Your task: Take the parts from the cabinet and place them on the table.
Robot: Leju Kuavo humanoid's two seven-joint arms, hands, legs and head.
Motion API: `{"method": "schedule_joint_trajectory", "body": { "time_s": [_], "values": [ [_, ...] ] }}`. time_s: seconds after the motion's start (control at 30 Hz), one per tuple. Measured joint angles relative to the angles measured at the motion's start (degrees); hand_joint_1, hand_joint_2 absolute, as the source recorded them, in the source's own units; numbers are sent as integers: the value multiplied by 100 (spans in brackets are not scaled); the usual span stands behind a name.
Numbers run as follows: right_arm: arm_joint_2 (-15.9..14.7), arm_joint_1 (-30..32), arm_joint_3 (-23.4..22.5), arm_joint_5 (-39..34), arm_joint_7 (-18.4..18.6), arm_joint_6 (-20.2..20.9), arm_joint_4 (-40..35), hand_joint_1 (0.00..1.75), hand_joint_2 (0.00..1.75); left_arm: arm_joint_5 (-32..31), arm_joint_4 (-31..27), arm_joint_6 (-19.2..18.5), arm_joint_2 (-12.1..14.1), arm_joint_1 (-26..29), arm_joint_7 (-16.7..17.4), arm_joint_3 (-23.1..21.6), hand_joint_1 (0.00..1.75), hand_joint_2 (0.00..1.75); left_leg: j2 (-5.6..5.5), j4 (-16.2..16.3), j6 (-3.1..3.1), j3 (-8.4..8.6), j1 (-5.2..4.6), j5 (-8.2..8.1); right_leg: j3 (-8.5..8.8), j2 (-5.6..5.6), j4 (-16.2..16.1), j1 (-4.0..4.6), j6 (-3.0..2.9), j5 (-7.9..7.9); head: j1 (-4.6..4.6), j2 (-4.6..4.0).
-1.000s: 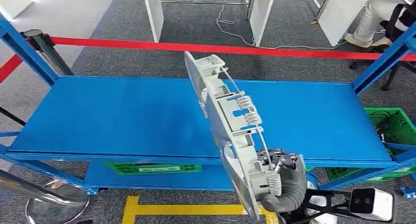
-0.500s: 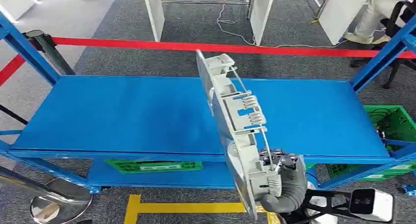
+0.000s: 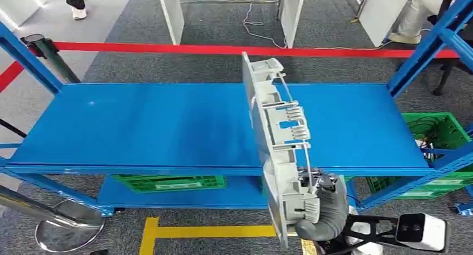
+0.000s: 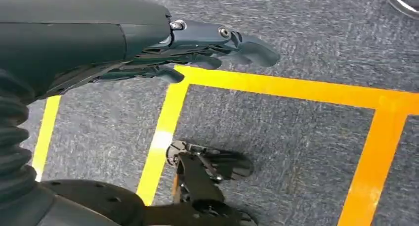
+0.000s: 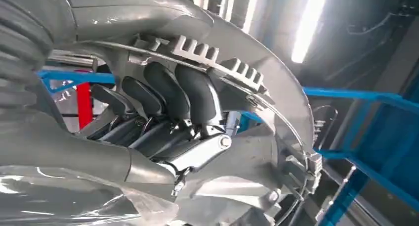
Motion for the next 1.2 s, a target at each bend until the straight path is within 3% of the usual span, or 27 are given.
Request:
{"method": "schedule_joint_trajectory", "body": {
  "time_s": [0.07,0.1,0.13,0.17,0.23,0.27,0.3,0.33,0.4,0.43,0.47,0.53,0.6,0.63,0.67,0.73,0.77,0.8,0.83,0.87,0.93,0.97,1.0,1.07,1.1,1.13,1.2],
  "values": [
    [0,2,7,0,0,0,0,175,175,0,0,2,0,25,0,0,0,175,-6,37,55,-54,-20,35,-14,-3,-21,-12,77,60,-2,0],
    [0,2,7,0,2,0,0,175,175,0,0,0,-6,34,0,0,0,175,7,-5,127,-89,7,88,-37,2,-10,-15,107,50,-2,0],
    [0,6,4,0,2,-2,0,175,175,2,0,2,-7,29,0,0,0,175,30,-7,183,-118,16,132,-144,3,91,-25,122,-128,2,0],
    [0,3,6,0,0,0,0,175,175,2,0,2,2,18,-2,0,0,175,30,-2,234,-162,11,167,-239,7,395,-22,127,-418,31,0],
    [0,5,4,0,2,-2,0,175,175,2,0,2,0,17,-2,0,0,175,35,5,268,-258,-22,232,-531,9,1303,-11,134,-939,33,0],
    [0,7,4,2,2,-2,2,175,175,2,0,2,0,22,-2,0,0,175,41,10,276,-306,-44,263,-622,9,1640,-2,129,-1063,35,0],
    [0,11,4,2,2,0,2,175,175,2,0,0,0,22,-2,0,0,175,42,12,282,-348,-65,292,-597,9,1734,8,113,-1043,33,0],
    [-2,12,4,2,2,-2,2,175,175,2,0,0,-4,21,-2,0,0,175,41,18,286,-377,-83,317,-438,10,1576,19,84,-919,35,0],
    [-2,10,7,4,2,0,2,175,175,2,0,0,-9,21,-2,0,0,175,33,27,290,-409,-118,347,216,15,595,73,-26,-524,33,0],
    [-2,0,7,2,2,0,0,175,175,2,0,0,-18,22,-2,0,0,175,32,36,282,-411,-122,358,529,8,70,116,-115,-469,33,0],
    [-2,-7,7,4,2,0,0,175,175,2,0,0,-26,20,-2,0,0,175,33,43,248,-436,-143,380,719,4,-98,119,-138,-556,19,0],
    [-2,0,9,0,0,0,-4,175,175,2,0,-2,-22,12,-2,0,0,175,40,51,188,-470,-117,440,671,10,-157,151,-128,-505,30,0],
    [-2,0,9,7,0,-2,-4,175,175,0,2,-9,-24,20,-2,0,0,175,33,46,121,-486,-134,504,620,9,-206,120,-182,-415,24,0],
    [-2,-12,11,48,0,-33,-4,175,175,-4,2,7,-7,16,-9,0,0,175,15,96,82,-522,-116,369,628,-28,-254,85,-202,-356,28,0],
    [-2,-19,17,100,0,-85,-9,175,175,-28,2,24,-7,16,-13,0,0,175,15,306,40,-589,-103,107,575,-27,-259,74,-257,-319,-5,0],
    [-4,-24,22,144,0,-151,-11,175,175,-46,2,28,-7,16,-24,0,0,175,14,1100,-34,-822,-42,-457,460,-33,-241,74,-268,-250,-7,0],
    [-7,-24,22,155,2,-184,-11,175,175,-52,2,28,-7,17,-26,0,0,175,15,1512,-67,-925,-16,-647,396,-38,-226,74,-265,-212,-9,0],
    [-9,-25,22,162,2,-201,-11,175,175,-55,2,30,-7,17,-26,0,0,175,15,1728,-92,-941,8,-659,334,-41,-204,70,-257,-178,-11,0],
    [-13,-26,24,166,0,-210,-11,175,175,-55,2,31,-4,16,-28,0,0,175,16,1685,-118,-846,34,-511,264,-43,-175,63,-245,-150,-11,0],
    [-20,-28,24,173,0,-232,-13,175,175,-63,2,31,2,14,-28,0,0,175,17,1413,-140,-653,58,-276,197,-41,-138,53,-226,-127,-11,0],
    [-22,-35,24,195,0,-264,-15,175,175,-90,0,35,9,10,-31,0,0,175,17,445,-162,-58,95,84,94,-31,-45,35,-185,-99,-13,0],
    [-22,-37,26,199,0,-269,-15,175,175,-96,2,33,0,-1,-33,0,0,175,0,136,-158,125,78,-84,48,-27,-24,53,-146,-78,-15,0],
    [-24,-49,33,210,2,-286,-17,175,175,-96,2,33,0,-3,-37,0,0,175,-23,-8,-100,157,58,-86,12,-25,-7,64,-97,-36,0,0],
    [-31,-75,57,212,0,-308,-17,175,175,-103,2,33,0,-3,-44,0,0,175,-23,3,-63,77,38,-73,-41,-26,-11,49,-24,60,-9,0],
    [-35,-76,66,221,0,-321,-18,175,175,-103,2,35,-2,8,-44,0,0,175,-19,-2,2,18,30,-29,-59,-23,-24,51,30,109,0,0],
    [-44,-77,66,219,0,-321,-15,175,175,-103,2,35,-24,6,-44,0,0,175,2,-39,101,-9,75,40,-121,-12,13,30,54,36,-13,0],
    [-66,-84,66,225,0,-321,-17,175,175,-103,2,39,-9,-1,-46,0,0,175,16,-38,213,-156,52,151,-315,4,485,31,77,-577,32,0]
  ]
}}
